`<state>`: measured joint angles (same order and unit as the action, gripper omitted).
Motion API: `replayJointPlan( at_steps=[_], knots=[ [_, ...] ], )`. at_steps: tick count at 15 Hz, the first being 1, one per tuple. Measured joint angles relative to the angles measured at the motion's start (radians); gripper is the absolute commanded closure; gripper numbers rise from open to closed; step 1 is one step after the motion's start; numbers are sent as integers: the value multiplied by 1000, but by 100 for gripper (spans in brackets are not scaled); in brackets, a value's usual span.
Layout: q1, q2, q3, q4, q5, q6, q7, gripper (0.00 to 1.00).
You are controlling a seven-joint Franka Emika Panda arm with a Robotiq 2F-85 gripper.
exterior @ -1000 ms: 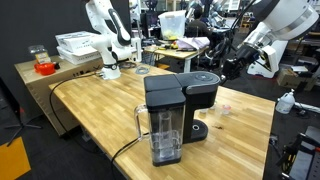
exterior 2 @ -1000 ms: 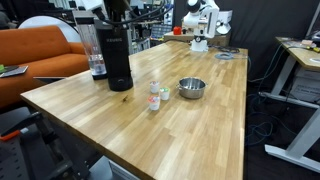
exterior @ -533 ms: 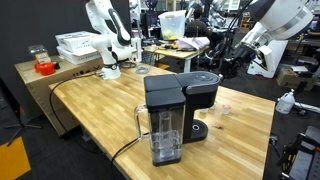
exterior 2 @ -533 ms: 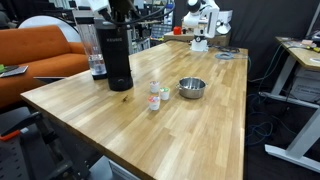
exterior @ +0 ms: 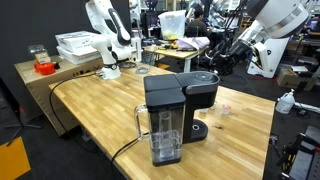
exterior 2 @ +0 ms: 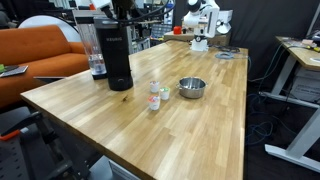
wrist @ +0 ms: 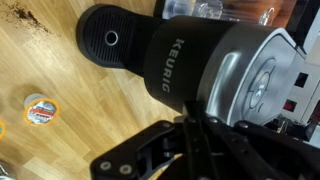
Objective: Take the coffee pot out of the pot and put it on the table then open and close the coffee machine chamber
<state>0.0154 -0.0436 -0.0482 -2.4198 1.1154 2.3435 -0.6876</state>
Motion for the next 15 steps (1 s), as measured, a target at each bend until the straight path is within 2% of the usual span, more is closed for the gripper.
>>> replayJointPlan(
  at_steps=[15],
  knots=[
    [-1, 1, 4, -22, 3, 1, 4, 100]
  ],
)
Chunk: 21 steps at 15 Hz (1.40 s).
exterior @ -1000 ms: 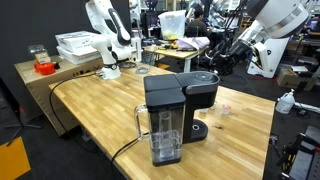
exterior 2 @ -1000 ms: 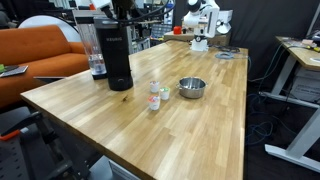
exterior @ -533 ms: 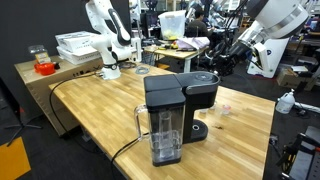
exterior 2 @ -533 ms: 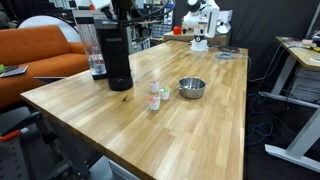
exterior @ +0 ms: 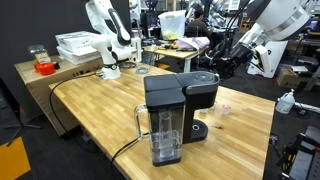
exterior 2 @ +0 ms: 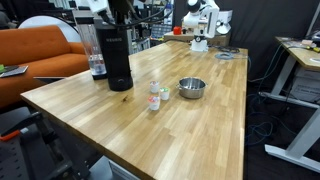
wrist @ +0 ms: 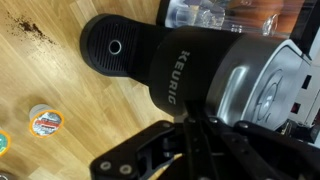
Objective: Take the coffee pot out of the pot and put it on the table then open and close the coffee machine chamber
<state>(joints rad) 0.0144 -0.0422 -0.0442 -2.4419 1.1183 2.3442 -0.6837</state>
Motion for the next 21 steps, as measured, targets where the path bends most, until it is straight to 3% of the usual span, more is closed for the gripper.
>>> replayJointPlan(
  at_steps=[12, 21],
  knots=[
    [0, -5, 1, -5, -4, 0, 0, 100],
    [0, -8, 9, 8, -66, 0, 19, 100]
  ],
)
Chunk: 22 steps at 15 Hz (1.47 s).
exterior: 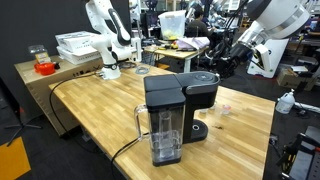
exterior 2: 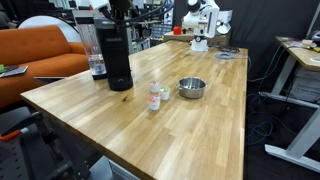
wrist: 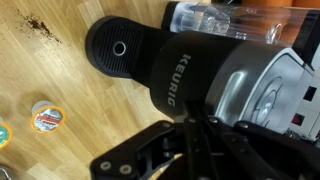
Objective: Take the coffee pot out of the pot and put it on the table then open and close the coffee machine chamber
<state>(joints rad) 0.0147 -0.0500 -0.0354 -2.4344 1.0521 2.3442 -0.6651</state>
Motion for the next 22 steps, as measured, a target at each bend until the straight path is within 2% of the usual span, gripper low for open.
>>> replayJointPlan(
  at_steps=[22],
  knots=[
    [0, -1, 2, 69, -39, -11, 8, 100]
  ],
)
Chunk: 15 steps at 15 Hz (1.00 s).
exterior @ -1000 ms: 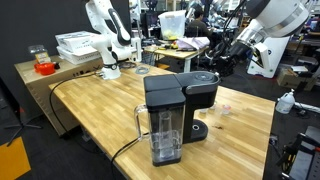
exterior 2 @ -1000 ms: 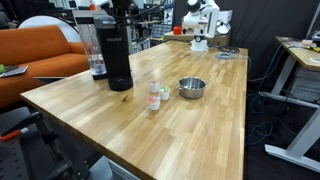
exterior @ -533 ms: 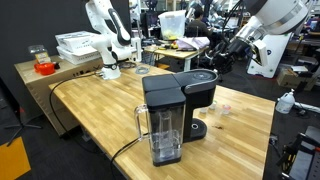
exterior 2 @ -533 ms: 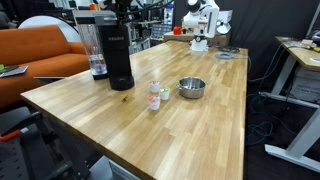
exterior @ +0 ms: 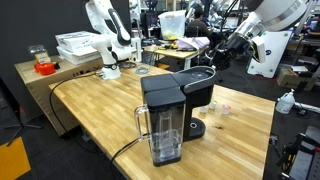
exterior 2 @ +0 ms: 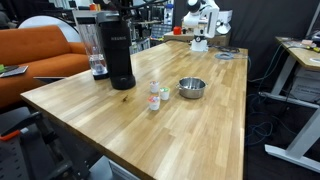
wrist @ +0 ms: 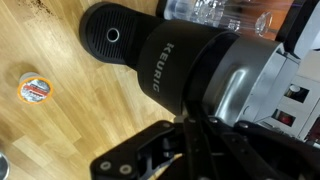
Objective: Take the coffee pot out of the pot and put it on the table then open and close the coffee machine chamber
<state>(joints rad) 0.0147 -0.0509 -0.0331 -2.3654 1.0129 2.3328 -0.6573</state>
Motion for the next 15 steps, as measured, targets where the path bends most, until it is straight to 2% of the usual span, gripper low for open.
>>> replayJointPlan(
  at_steps=[15],
  knots=[
    [4, -2, 18, 70, -31, -12, -4, 100]
  ],
)
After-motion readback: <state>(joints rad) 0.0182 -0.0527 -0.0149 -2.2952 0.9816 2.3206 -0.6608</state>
